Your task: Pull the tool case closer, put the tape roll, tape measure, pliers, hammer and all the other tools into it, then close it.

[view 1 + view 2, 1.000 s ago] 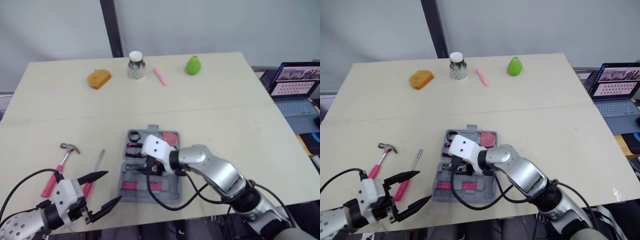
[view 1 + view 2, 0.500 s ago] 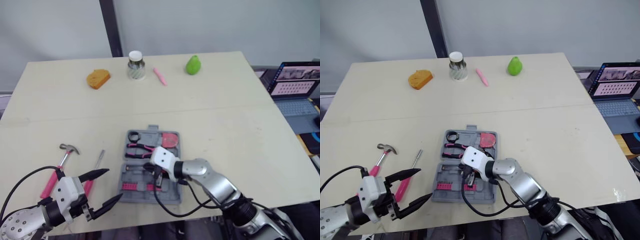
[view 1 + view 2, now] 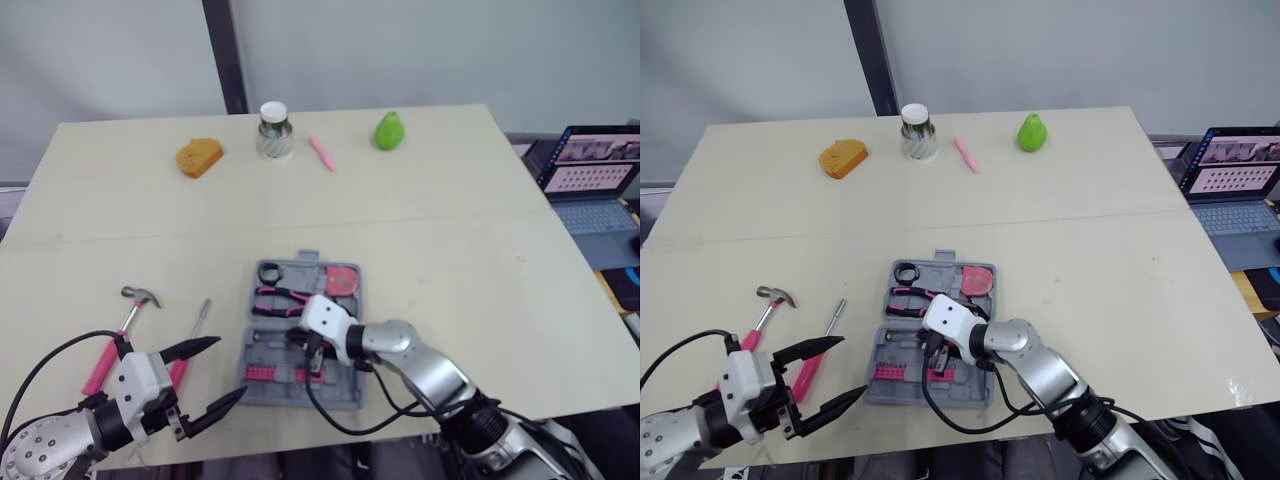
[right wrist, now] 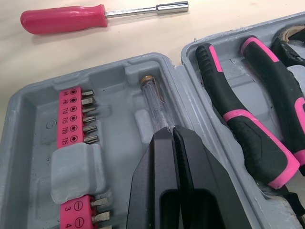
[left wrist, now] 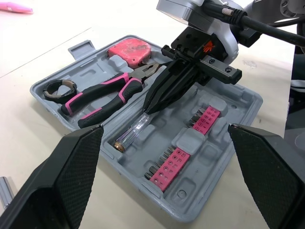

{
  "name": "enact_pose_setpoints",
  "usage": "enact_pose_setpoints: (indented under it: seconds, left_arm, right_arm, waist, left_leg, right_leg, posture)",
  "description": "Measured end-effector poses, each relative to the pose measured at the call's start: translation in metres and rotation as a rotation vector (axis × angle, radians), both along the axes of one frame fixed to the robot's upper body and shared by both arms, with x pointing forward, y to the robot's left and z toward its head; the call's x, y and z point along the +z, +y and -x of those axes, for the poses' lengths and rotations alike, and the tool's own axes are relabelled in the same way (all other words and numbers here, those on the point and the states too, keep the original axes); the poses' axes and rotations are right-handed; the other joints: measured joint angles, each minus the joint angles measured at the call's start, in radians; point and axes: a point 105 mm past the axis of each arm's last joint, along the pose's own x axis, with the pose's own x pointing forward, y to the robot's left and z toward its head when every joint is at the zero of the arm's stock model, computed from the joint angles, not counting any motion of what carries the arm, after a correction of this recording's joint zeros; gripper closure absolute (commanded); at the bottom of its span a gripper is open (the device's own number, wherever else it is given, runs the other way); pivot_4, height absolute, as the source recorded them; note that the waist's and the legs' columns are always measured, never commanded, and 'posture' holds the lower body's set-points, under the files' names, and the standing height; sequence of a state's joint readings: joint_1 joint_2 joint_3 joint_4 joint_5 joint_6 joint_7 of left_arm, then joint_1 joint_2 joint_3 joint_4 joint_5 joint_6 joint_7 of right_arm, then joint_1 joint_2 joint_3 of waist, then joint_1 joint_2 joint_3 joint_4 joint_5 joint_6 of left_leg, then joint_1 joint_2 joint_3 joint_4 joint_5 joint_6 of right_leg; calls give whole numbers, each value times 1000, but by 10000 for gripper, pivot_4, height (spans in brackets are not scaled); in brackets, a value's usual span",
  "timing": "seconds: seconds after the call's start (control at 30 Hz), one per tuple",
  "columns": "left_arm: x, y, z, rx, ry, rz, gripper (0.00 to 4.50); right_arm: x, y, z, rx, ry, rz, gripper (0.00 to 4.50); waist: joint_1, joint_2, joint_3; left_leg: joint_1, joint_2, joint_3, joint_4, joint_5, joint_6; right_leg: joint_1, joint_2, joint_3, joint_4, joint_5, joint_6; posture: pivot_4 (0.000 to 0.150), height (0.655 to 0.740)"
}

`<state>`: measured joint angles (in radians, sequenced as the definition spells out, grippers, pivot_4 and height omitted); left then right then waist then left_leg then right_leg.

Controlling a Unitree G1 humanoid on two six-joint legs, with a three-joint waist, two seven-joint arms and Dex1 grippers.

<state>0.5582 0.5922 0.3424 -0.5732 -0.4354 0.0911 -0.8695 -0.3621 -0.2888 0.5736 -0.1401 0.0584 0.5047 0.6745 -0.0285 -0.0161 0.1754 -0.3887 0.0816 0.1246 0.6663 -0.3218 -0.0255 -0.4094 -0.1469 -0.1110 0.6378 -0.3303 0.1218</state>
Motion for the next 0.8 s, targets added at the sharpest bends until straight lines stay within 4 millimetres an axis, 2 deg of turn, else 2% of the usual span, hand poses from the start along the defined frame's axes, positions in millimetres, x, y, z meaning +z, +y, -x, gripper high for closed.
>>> enact_pose_setpoints:
  seconds: [0.47,0.8]
  left_arm:
    - [1,0,-1,-4,-2,-8,0]
    - [2,1,-4,-7,-7,-11,0]
  right_arm:
    - [-12,-2,3,-21,37,45,43922]
    - [-16,-3,3,-26,50,67,43922]
  waist:
    - [1,-3,-19]
    - [1,0,-31]
  left_leg:
    - [4,0,0,1,-1,0]
    - [5,0,-1,1,-1,0]
  right_leg:
    - [3,0,0,-2,0,0]
    - [5,0,0,-2,0,0]
  posture:
    - [1500,7400]
    - [1500,7400]
